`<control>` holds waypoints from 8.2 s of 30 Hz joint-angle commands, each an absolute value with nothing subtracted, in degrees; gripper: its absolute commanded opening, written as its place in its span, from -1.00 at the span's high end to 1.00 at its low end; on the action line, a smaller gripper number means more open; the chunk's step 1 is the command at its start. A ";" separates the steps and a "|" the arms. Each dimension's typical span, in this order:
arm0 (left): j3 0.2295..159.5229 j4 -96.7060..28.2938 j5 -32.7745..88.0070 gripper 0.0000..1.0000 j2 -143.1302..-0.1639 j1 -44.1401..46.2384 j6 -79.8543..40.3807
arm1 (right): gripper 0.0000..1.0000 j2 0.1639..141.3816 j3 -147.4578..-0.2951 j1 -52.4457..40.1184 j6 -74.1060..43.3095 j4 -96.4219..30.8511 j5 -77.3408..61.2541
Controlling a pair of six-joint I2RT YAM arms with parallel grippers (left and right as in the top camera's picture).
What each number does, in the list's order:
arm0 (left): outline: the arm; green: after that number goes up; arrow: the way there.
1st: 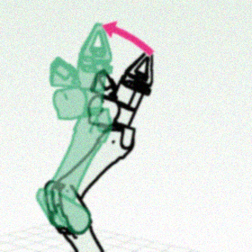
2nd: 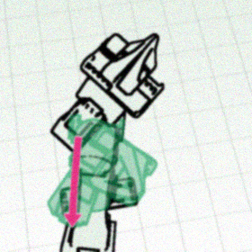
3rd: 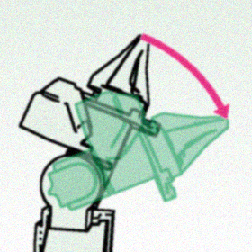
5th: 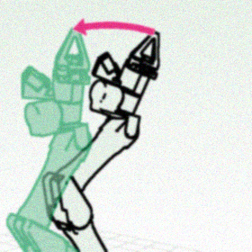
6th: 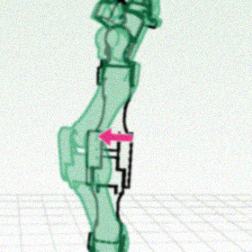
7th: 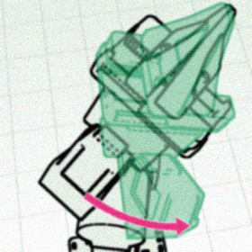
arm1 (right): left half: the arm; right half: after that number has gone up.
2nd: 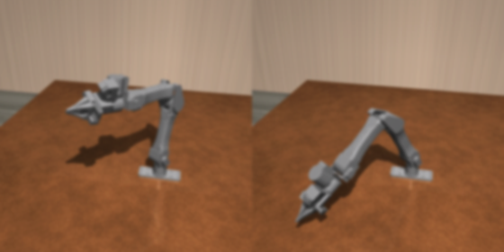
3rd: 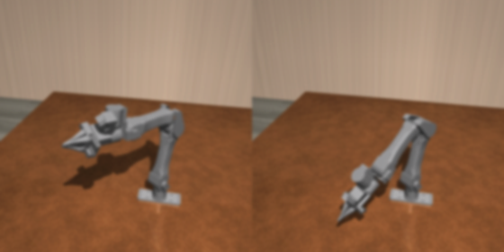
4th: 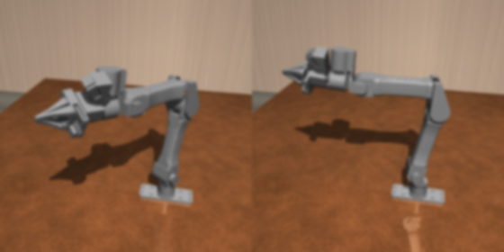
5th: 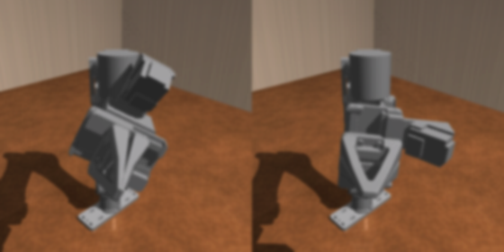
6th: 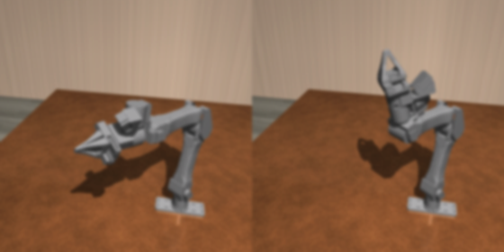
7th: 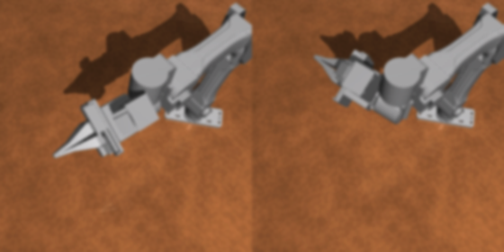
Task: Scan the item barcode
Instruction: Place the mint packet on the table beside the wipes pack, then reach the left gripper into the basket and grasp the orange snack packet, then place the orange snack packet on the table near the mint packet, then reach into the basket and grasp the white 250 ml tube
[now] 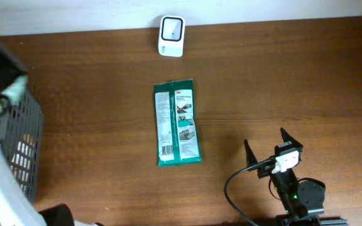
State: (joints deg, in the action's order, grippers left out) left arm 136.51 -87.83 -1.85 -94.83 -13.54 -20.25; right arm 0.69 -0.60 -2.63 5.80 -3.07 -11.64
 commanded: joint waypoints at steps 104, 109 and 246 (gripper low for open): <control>89.25 -66.65 -10.26 1.00 -103.83 -49.12 -14.70 | -0.97 0.19 -0.32 -2.98 5.56 -3.27 -11.38; 101.03 -69.56 0.27 1.00 -94.72 -46.98 -14.72 | -0.97 0.19 -0.32 -2.98 5.58 -3.27 -11.38; 83.66 -46.92 -2.07 1.00 -76.44 -45.34 2.11 | -0.97 0.19 -0.32 -3.01 5.56 -3.27 -11.38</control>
